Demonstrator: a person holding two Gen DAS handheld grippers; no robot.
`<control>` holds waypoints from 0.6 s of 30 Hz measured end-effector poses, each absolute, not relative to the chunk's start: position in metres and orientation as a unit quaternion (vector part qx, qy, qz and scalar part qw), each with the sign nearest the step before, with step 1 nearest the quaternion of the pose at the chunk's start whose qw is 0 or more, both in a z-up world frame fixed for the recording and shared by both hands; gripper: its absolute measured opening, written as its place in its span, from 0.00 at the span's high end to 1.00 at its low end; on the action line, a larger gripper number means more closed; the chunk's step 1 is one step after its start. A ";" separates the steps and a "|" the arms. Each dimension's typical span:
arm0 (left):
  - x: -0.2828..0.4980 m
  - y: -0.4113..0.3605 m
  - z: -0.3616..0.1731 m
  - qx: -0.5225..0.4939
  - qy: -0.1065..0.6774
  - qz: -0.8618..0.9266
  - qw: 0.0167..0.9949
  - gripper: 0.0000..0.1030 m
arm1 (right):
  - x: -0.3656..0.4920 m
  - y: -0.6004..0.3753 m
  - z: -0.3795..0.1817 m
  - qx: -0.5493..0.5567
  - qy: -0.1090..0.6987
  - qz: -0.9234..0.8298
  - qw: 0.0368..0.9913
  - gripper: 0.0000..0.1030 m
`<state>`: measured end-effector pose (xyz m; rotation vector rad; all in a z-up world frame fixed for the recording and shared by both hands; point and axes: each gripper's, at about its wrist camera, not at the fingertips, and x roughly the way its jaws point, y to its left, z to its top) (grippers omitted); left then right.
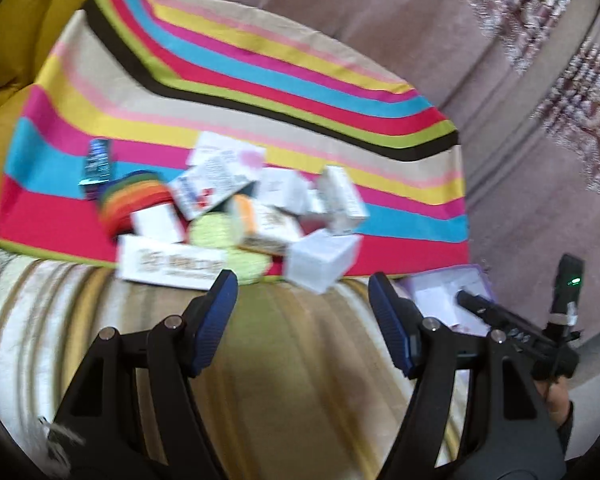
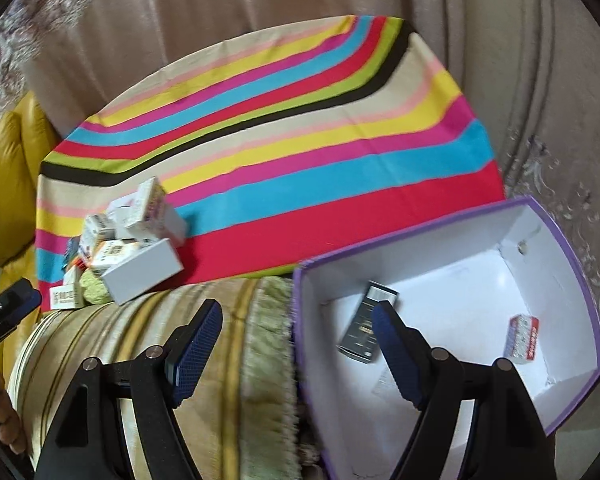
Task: Organize objects
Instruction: 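Move both grippers back toward the pile of boxes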
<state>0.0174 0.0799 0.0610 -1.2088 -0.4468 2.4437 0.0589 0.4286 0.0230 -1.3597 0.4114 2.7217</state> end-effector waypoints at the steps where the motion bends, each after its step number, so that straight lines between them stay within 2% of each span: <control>1: 0.017 0.074 0.059 -0.432 -0.158 0.870 0.176 0.31 | 0.057 0.424 0.025 -0.442 0.131 0.887 0.030 0.24; 3: 0.016 0.062 0.056 -0.436 -0.152 0.875 0.145 0.31 | 0.051 0.413 0.028 -0.440 0.123 0.889 0.016 0.24; 5: 0.012 0.055 0.051 -0.445 -0.141 0.876 0.120 0.23 | 0.046 0.403 0.029 -0.441 0.116 0.890 0.005 0.24; 10: -0.002 0.051 0.037 -0.472 -0.114 0.869 0.093 0.13 | 0.027 0.380 0.029 -0.446 0.102 0.889 -0.020 0.24; 18: -0.022 0.059 0.024 -0.507 -0.073 0.856 0.070 0.11 | -0.003 0.356 0.027 -0.452 0.084 0.887 -0.052 0.24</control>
